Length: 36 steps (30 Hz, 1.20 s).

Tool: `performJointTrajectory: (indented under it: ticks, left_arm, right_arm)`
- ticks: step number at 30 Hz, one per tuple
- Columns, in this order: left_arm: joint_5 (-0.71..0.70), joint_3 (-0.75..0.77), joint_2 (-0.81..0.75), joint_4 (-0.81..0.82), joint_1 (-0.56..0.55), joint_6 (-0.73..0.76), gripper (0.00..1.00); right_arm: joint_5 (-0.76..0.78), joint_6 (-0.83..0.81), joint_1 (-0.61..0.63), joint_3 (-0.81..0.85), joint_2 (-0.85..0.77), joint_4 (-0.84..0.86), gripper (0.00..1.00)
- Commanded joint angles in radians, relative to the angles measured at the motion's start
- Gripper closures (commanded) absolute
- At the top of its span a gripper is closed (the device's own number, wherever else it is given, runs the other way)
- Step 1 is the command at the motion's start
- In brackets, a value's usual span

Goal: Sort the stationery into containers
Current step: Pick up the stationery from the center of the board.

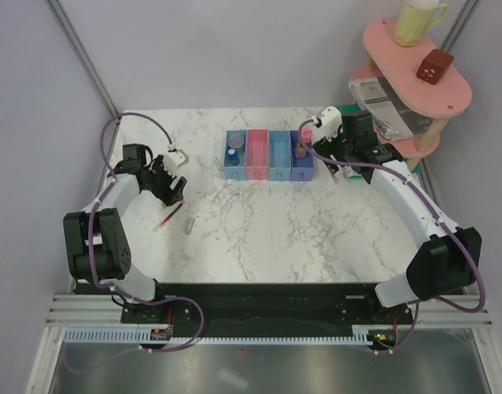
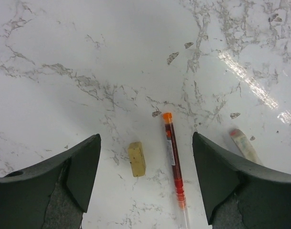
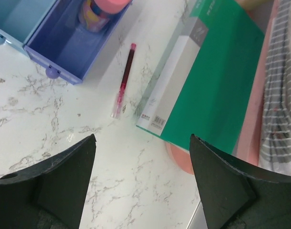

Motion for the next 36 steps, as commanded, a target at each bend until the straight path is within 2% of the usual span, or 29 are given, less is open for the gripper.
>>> performJointTrajectory:
  ticks: [1, 9, 13, 16, 27, 34, 36]
  left_arm:
    - [-0.005, -0.025, 0.015, 0.069, 0.028, 0.046, 0.16]
    - [-0.019, -0.048, 0.056, 0.129, 0.068, 0.049, 0.23]
    - [-0.031, -0.057, 0.072, 0.146, 0.081, 0.058, 0.36]
    - [-0.036, -0.062, 0.078, 0.149, 0.087, 0.067, 0.41]
    - [-0.050, -0.074, 0.075, 0.131, 0.097, 0.101, 0.45]
    - [-0.047, -0.074, 0.083, 0.108, 0.100, 0.112, 0.58]
    - [-0.045, -0.074, 0.086, 0.097, 0.100, 0.115, 0.59]
  right_arm:
    - [-0.055, 0.019, -0.037, -0.051, -0.015, 0.052, 0.14]
    - [-0.079, 0.042, -0.083, -0.089, 0.017, 0.126, 0.17]
    - [-0.090, 0.062, -0.109, -0.088, 0.049, 0.142, 0.18]
    - [-0.098, 0.068, -0.116, -0.091, 0.055, 0.152, 0.18]
    - [-0.105, 0.076, -0.150, -0.125, 0.077, 0.194, 0.18]
    - [-0.113, 0.084, -0.170, -0.163, 0.097, 0.232, 0.19]
    - [-0.115, 0.087, -0.172, -0.163, 0.100, 0.234, 0.19]
